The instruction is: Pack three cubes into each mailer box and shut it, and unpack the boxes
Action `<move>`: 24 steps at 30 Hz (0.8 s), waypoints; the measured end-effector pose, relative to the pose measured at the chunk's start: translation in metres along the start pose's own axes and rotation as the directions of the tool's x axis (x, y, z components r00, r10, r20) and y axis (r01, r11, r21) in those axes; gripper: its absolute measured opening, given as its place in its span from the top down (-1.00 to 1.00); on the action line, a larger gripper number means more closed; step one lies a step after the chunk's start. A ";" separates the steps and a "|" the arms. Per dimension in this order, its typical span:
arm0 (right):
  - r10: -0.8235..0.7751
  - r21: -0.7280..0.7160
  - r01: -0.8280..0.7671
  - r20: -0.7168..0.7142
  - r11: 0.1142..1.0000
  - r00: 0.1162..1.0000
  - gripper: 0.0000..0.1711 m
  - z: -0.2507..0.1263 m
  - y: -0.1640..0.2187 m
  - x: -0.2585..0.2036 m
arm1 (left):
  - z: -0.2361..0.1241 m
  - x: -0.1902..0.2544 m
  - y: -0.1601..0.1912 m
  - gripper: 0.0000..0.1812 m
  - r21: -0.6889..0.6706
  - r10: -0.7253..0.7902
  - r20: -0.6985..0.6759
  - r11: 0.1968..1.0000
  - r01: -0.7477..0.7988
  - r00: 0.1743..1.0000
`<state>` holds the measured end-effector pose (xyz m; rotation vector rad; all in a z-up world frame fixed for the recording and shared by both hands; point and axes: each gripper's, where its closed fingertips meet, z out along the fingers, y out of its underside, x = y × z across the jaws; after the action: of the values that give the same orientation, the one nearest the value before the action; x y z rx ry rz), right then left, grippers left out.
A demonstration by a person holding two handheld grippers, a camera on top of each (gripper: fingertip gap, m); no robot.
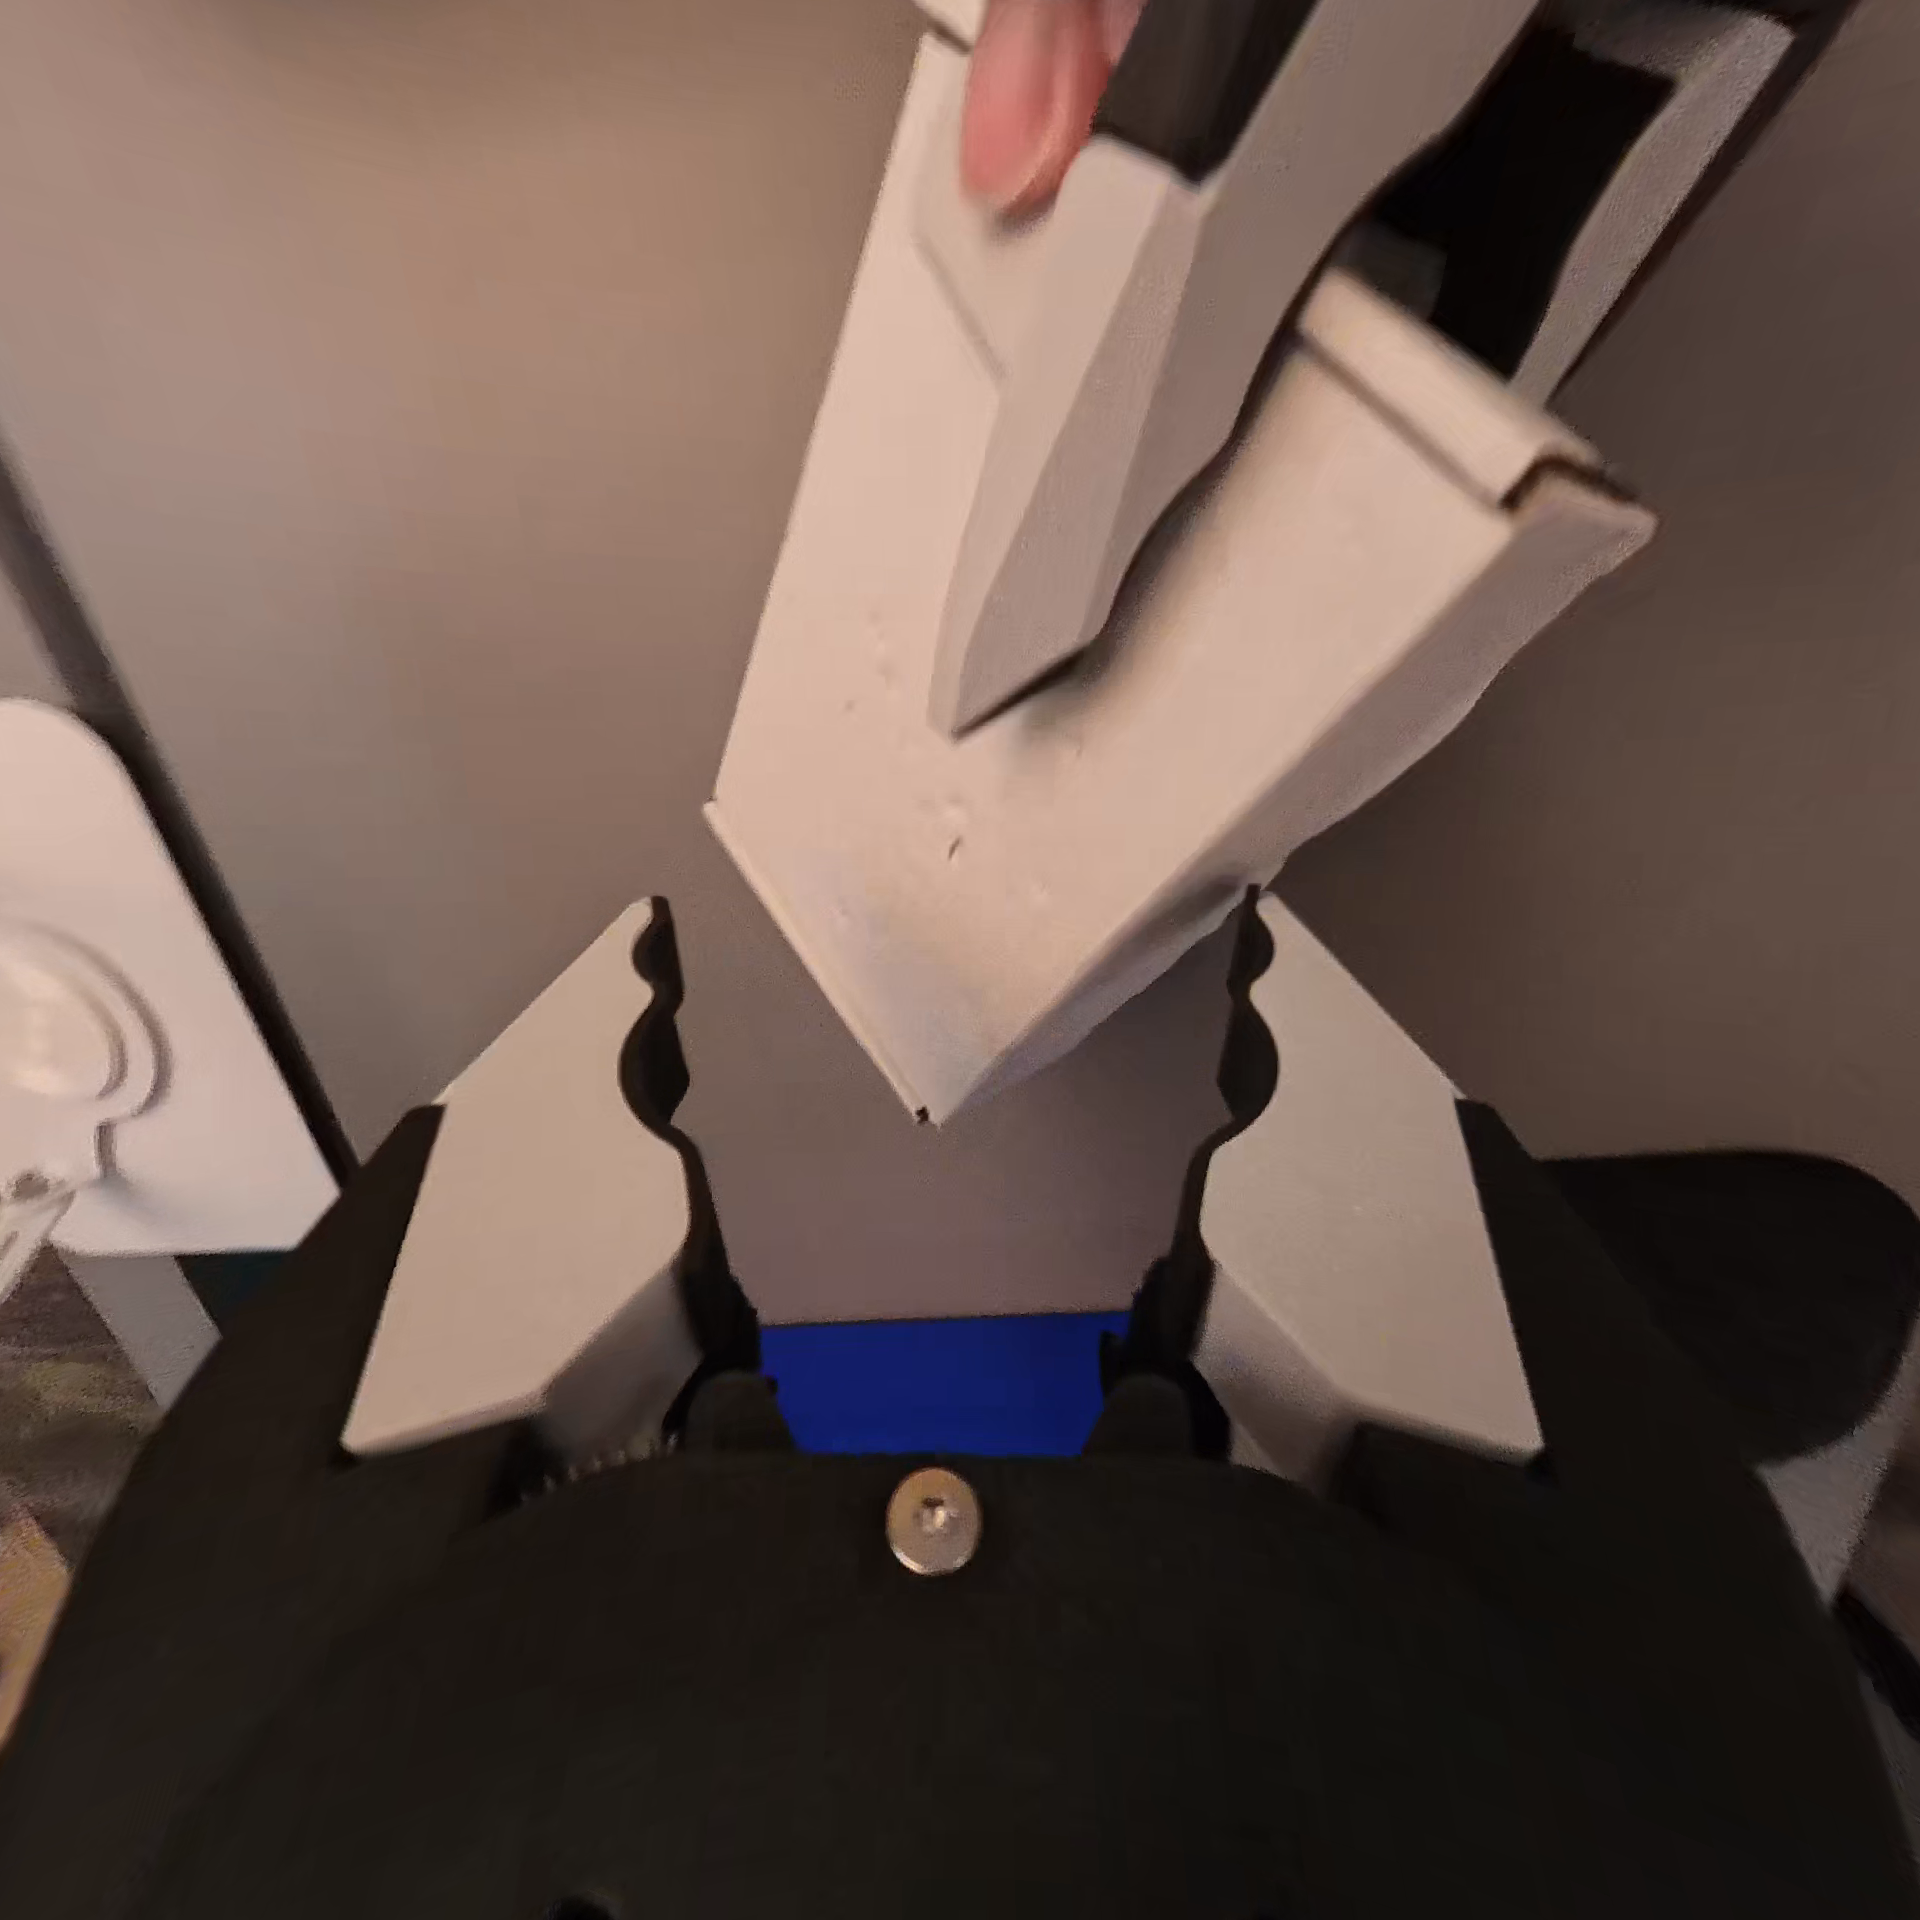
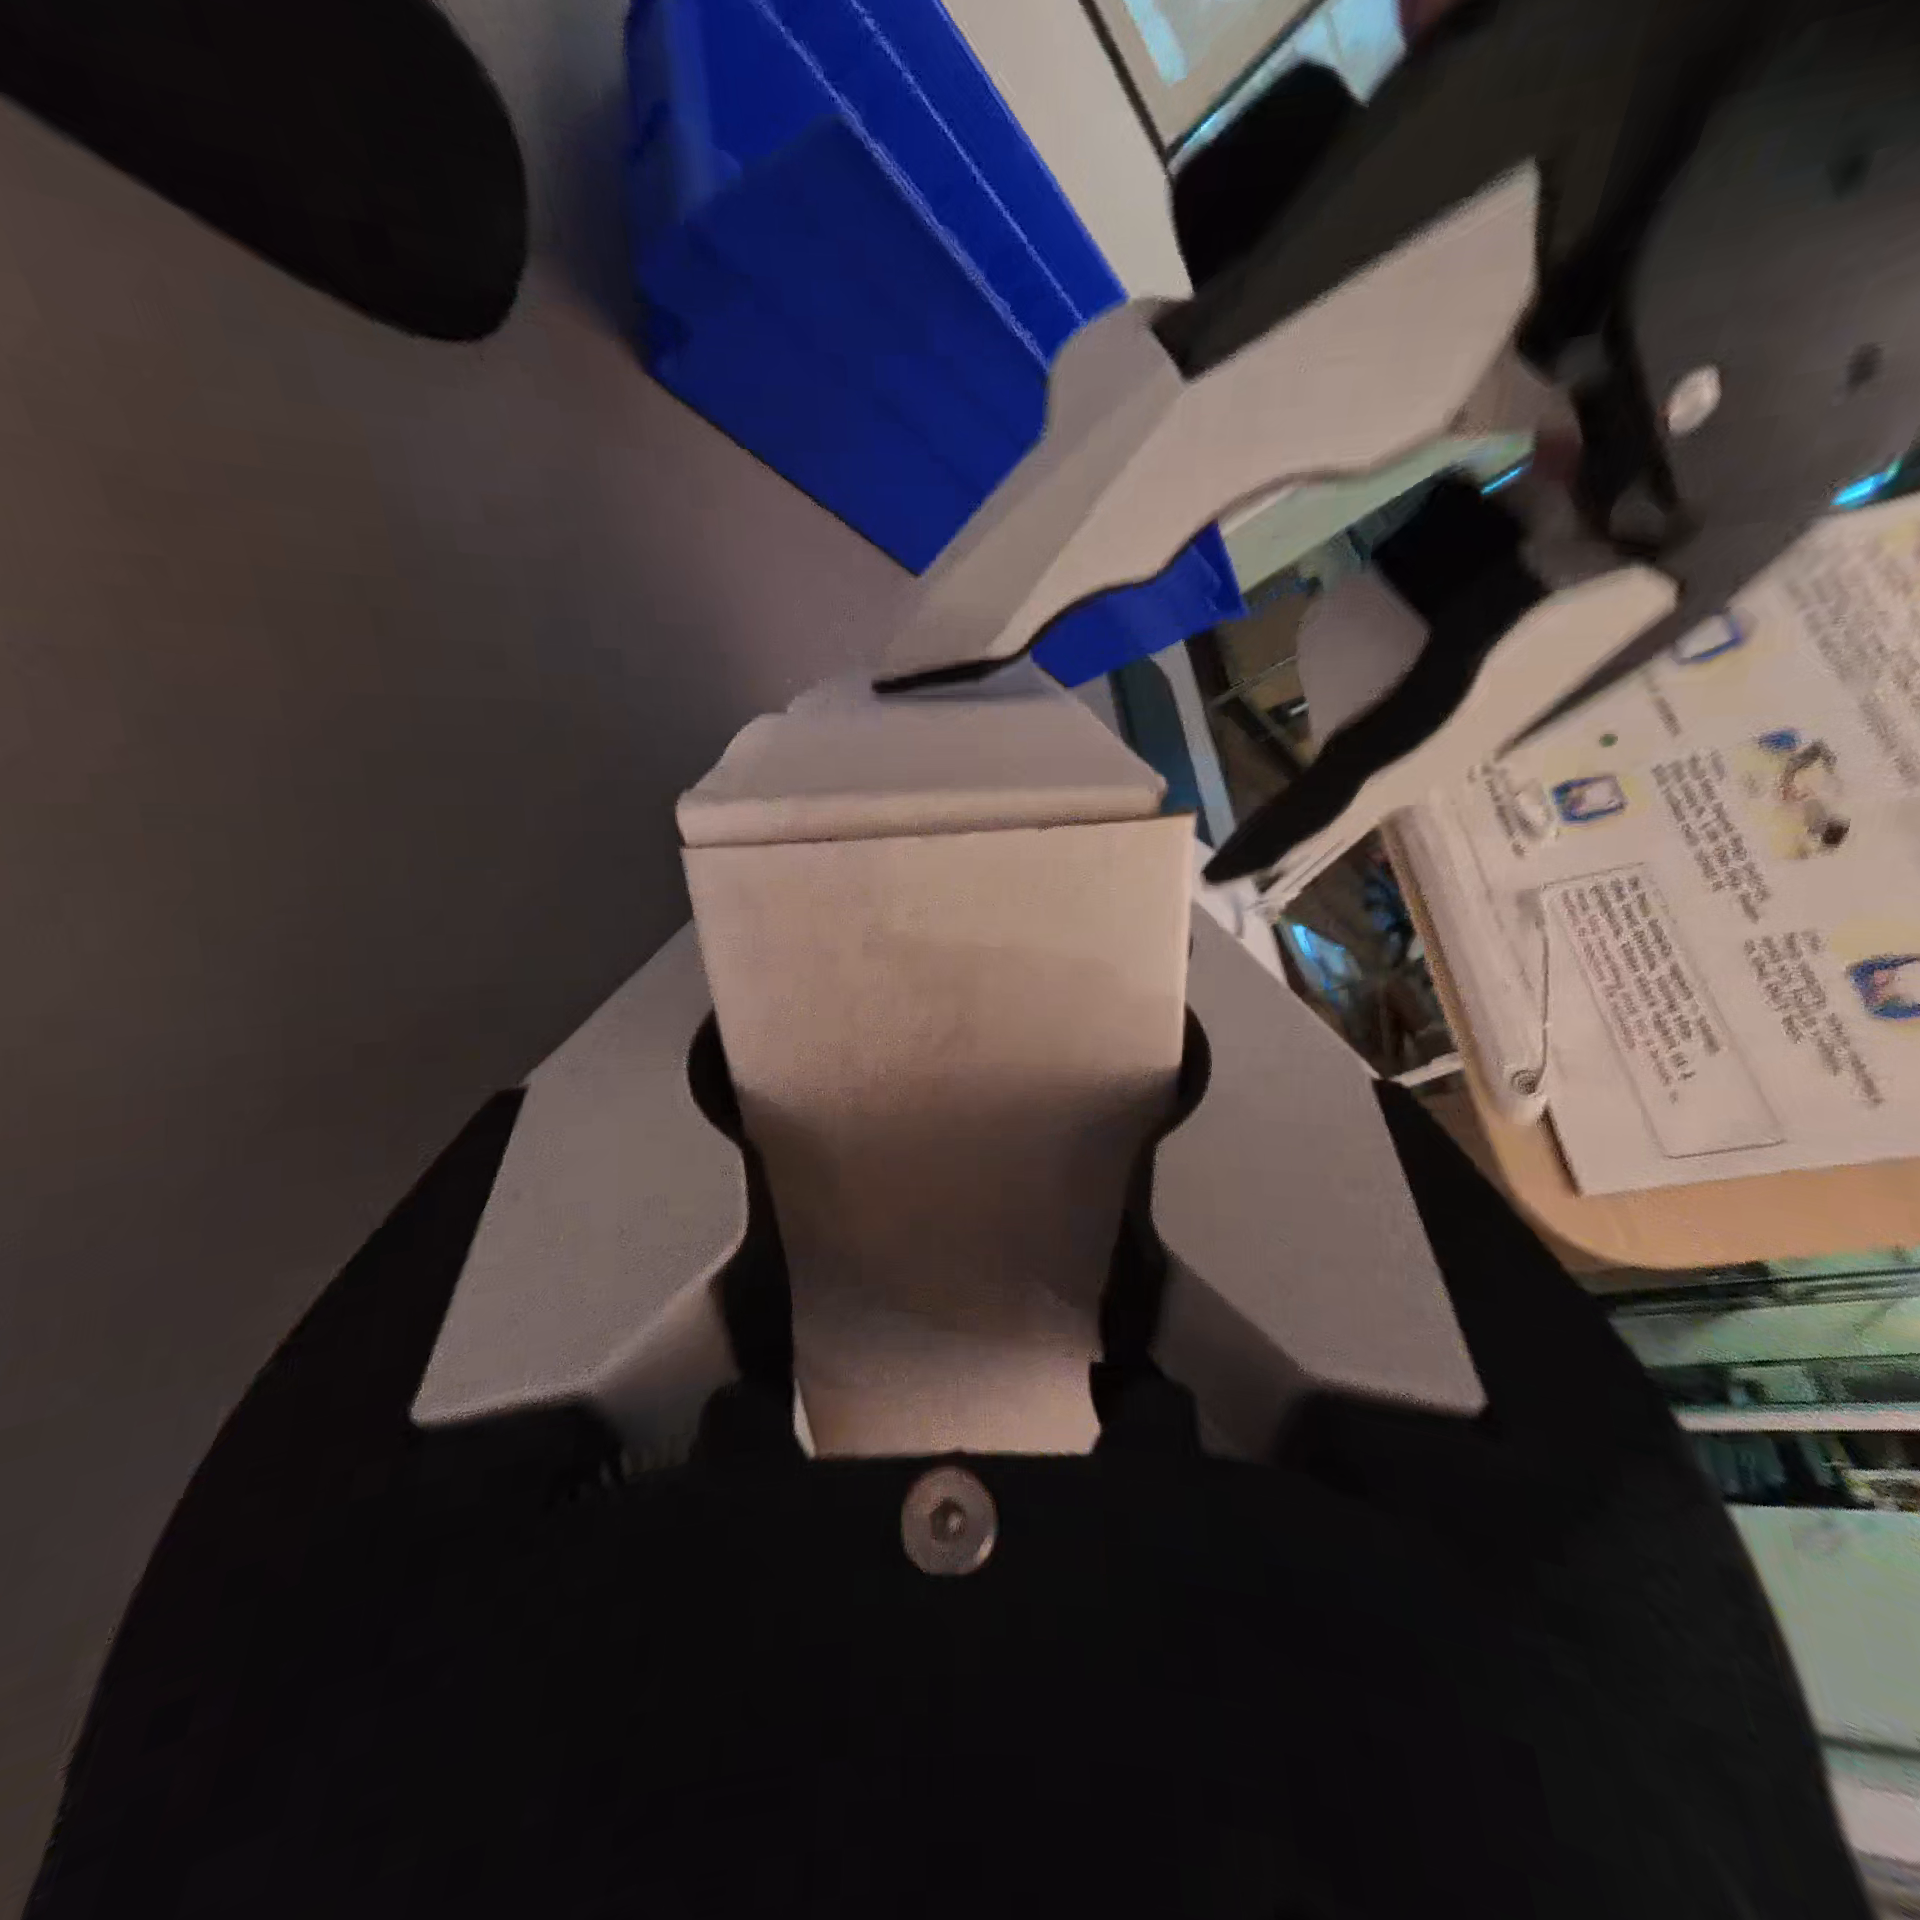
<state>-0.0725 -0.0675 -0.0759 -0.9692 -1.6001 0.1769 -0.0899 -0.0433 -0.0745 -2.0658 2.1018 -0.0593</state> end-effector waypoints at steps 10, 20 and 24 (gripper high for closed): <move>0.435 -0.164 -0.408 0.199 0.898 0.878 0.15 0.014 0.037 -0.021 | -0.019 0.008 0.010 -0.25 0.381 -0.222 0.239 0.917 0.118 0.945; 0.531 -0.237 -0.476 0.327 0.847 0.782 0.15 0.005 0.044 -0.036 | -0.008 0.024 0.009 -0.32 0.606 -0.399 0.297 0.781 0.152 0.867; 0.533 -0.243 -0.474 0.402 0.846 0.745 0.15 0.001 0.040 -0.049 | 0.005 0.032 0.007 -0.31 0.680 -0.433 0.253 0.716 0.159 0.865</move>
<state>-0.0564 -0.0733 -0.1367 -1.5409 -1.7434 0.7398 -0.0966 -0.0739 -0.0845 -1.7639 1.2312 -0.3298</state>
